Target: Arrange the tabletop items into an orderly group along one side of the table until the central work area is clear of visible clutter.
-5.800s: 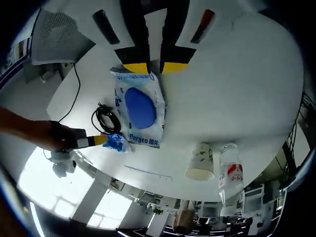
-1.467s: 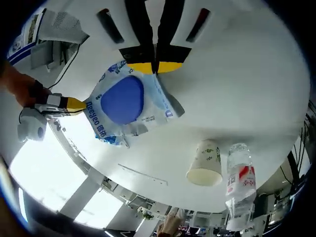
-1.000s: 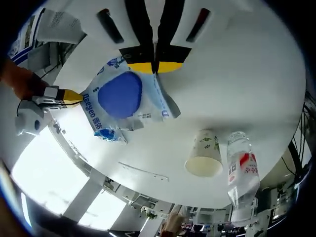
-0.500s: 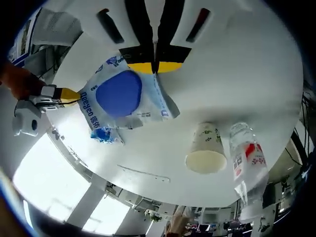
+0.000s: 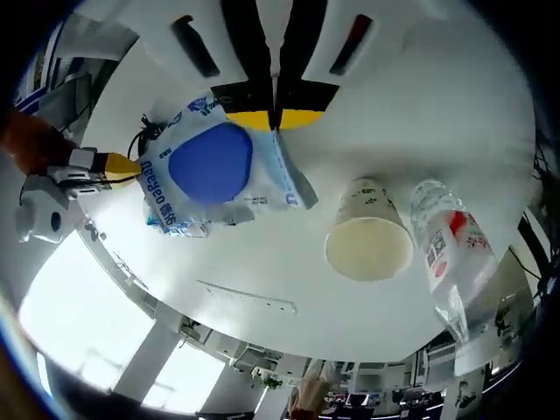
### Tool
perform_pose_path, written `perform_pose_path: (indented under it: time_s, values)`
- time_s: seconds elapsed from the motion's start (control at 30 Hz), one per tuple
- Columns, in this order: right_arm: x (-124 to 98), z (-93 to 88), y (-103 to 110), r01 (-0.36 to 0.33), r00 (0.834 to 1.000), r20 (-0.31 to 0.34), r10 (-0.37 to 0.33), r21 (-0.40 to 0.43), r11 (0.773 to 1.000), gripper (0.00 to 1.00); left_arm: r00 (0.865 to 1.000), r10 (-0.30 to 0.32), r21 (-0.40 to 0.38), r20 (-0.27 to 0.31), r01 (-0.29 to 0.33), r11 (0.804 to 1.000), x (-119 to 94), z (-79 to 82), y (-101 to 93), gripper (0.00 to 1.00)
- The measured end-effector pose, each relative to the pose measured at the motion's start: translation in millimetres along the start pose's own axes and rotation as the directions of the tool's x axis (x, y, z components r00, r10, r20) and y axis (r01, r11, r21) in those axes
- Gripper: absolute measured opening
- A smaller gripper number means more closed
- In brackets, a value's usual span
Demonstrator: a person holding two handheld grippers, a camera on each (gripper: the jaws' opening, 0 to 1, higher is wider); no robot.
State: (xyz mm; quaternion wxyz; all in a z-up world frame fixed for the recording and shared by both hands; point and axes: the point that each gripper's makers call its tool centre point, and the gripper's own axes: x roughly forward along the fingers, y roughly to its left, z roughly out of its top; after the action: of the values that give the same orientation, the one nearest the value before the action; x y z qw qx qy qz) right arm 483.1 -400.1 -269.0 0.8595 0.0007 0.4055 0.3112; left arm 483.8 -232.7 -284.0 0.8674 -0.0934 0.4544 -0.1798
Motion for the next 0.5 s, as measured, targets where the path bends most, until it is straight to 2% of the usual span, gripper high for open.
perform_pose_path:
  time_s: [0.1,0.23,0.5]
  values:
    - [8,0.6,-3,-0.006,1.000,-0.009,0.006,-0.003,1.000,0.00,1.000,0.009,-0.003,-0.006,-0.009,1.000,6,1.9,6.2,0.00]
    - [18,-5.9,-5,-0.004,0.999,-0.033,0.003,-0.013,1.000,0.00,1.000,0.013,-0.044,-0.022,-0.014,0.999,14,-0.4,12.1,0.00]
    - [23,-17.6,-8,0.003,0.999,-0.048,-0.002,0.022,1.000,0.00,0.999,0.021,-0.021,-0.043,-0.022,1.000,18,-3.4,15.7,0.00]
